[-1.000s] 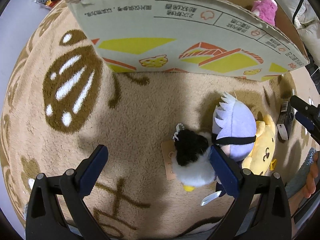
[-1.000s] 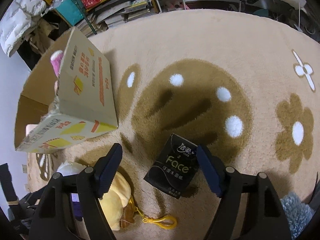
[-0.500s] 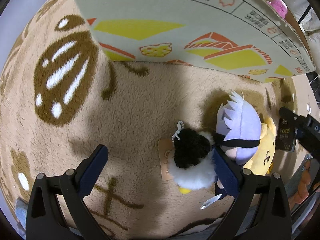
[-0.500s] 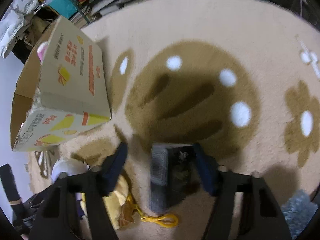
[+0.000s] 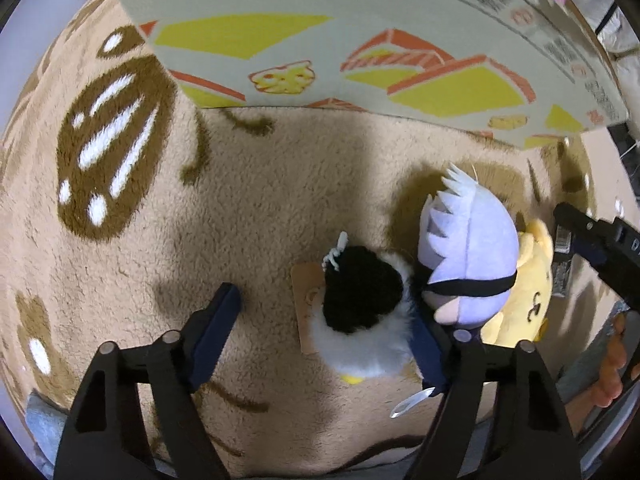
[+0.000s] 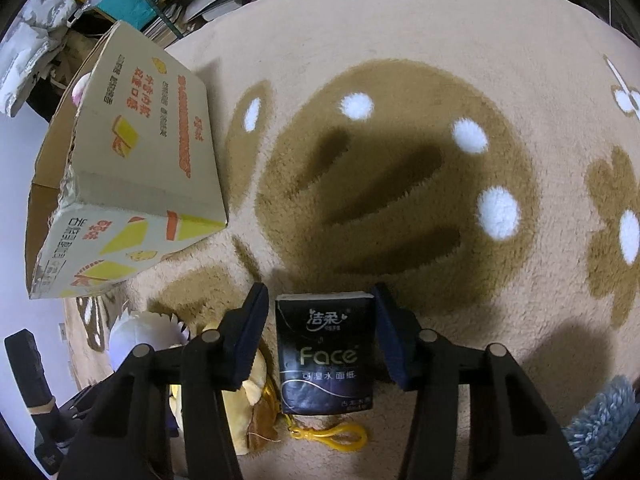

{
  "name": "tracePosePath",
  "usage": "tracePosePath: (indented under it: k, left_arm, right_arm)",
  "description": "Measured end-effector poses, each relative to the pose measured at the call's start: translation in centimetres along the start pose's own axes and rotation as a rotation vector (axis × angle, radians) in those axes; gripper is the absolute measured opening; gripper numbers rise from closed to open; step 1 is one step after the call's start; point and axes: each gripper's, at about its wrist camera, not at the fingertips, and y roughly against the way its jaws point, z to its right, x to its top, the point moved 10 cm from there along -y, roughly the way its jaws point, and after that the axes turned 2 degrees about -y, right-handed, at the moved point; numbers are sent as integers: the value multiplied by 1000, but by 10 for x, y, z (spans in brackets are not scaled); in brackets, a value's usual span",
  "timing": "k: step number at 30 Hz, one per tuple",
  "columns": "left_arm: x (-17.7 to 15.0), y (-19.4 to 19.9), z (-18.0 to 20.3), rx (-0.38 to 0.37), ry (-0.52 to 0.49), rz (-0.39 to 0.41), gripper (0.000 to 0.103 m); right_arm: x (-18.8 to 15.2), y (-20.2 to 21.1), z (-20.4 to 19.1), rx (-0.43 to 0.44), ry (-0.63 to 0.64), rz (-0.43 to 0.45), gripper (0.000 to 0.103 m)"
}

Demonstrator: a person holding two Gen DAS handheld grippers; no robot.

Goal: Organize soft objects
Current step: 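Grasp the black-white plush with left gripper while right gripper grasps black Face tissue pack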

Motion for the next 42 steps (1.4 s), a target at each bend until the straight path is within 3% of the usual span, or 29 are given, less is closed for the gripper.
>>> tracePosePath:
  k: [6,12,15,27,30,36,42]
  left_arm:
    - [2,-4,5,7,13,6,67]
    - [3,-2,-3,47,12,19,41]
    - [8,0,-10,48,14,22,36]
    - [9,29,-24,17,48,66,33]
    - [10,47,-45,27,48,110,33]
    - [17,84,-39,49,42,233,33]
    - [16,127,-43,25,31,359,33]
  right_arm:
    - [-2,-3,-4,-5,7,-2,55]
    - [-5,-6,-11,-34,52,-4,50]
    - [-6,-6,-16,-32,62,-2,50]
    - [-4,2,-29,35,85,29,50]
    - [-1,9,-37,66,113,53,50]
    - [3,26,-56,112,172,131,50]
    - [4,46,-76,164,224,212,49]
